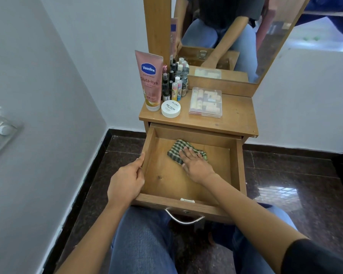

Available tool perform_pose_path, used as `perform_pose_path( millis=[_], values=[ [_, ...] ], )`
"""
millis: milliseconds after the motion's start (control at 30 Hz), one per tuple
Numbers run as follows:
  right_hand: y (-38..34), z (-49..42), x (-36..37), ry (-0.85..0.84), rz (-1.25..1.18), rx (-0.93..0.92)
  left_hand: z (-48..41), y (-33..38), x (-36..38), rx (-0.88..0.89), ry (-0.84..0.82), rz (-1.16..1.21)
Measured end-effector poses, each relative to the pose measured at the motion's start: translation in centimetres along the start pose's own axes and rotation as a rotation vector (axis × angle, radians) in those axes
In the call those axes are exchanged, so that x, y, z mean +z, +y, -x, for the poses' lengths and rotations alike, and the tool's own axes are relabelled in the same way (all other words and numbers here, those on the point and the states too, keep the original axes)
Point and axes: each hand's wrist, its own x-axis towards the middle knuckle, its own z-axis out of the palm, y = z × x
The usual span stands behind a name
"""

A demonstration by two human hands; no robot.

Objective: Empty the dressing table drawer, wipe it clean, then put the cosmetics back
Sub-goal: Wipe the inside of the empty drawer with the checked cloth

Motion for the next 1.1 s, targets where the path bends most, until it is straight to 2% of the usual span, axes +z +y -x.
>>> perform_pose_path(
  millis=[267,333,433,500,600,767,933,1000,1100],
  values=[
    [1.9,2.4,-1.3,-0.084,-0.158,-0.083,0.2,0.1,-0.1,0.007,0.001,0.002],
    [2.1,2.5,-2.0,0.003,-0.258,-0.05,0.2,0.2,-0.2,0.004,-0.001,0.0],
    [1.9,2.4,-2.2,0.267,-0.368,0.091,0.3,0.2,-0.2,0.004,-0.007,0.005],
    [1.8,2.3,-1.9,0.326,-0.354,0.176,0.3,0.2,-0.2,0.005,-0.009,0.012],
    [1.6,2.1,-1.2,0.299,-0.343,0.277,0.2,0.2,-0.2,0.009,-0.005,0.009],
    [1.2,1.4,-1.0,0.337,-0.31,0.322,0.2,0.3,-0.4,0.007,-0.006,0.018],
    [1.0,0.1,-1.4,0.215,-0.416,0.372,0.2,0.3,-0.4,0.009,-0.007,0.021],
    [0.9,-0.2,-1.7,0.249,-0.445,0.351,0.2,0.2,-0.4,0.007,-0.01,0.017],
    [0.6,-1.1,-2.6,0.491,-0.313,0.15,0.2,0.2,-0.4,0.003,-0.015,0.018]
  ],
)
